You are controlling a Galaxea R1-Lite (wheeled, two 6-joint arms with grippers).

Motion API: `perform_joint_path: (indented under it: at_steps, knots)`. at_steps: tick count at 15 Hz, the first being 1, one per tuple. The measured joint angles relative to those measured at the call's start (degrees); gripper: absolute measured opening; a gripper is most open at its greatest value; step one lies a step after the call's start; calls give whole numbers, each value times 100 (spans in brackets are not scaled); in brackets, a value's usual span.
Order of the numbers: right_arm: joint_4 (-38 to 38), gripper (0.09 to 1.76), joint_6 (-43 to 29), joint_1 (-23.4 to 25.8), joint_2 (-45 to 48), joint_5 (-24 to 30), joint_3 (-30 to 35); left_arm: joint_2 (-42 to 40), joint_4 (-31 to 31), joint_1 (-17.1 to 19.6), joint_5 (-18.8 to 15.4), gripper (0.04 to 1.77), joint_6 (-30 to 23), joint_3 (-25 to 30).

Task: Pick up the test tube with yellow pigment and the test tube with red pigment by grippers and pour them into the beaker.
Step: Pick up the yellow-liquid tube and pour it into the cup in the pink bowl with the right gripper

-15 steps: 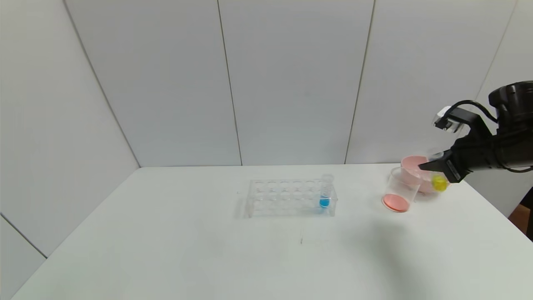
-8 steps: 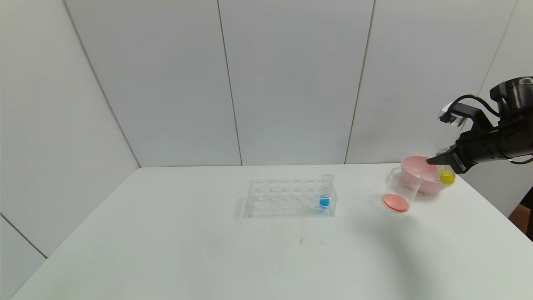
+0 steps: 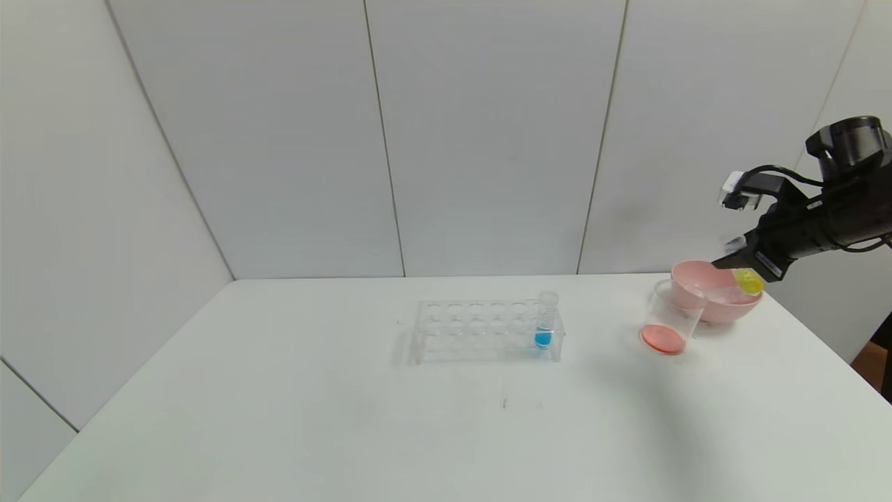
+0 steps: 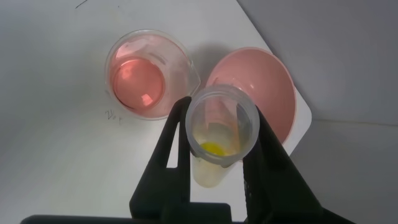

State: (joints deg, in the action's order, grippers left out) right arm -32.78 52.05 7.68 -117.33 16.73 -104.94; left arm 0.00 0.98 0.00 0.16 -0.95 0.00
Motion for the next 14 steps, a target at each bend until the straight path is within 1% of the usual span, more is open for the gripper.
perform_joint_path:
  at_steps: [3,4,8,11,14]
  knots:
    - [-898,54,375,-2,-166,-56,-722,0,0,0,0,172,0,0]
    - [-950,54,460,-30,-205,-162,-831,0,0,0,0,172,0,0]
    - [-1030,54,707,-151,-278,-658,-942,0,-2,0,0,172,2,0]
    - [-1268,54,870,-226,-286,-1228,-964,0,0,0,0,172,0,0]
    - [-1373,54,896,-363,-297,-1320,-964,0,0,0,0,172,0,0]
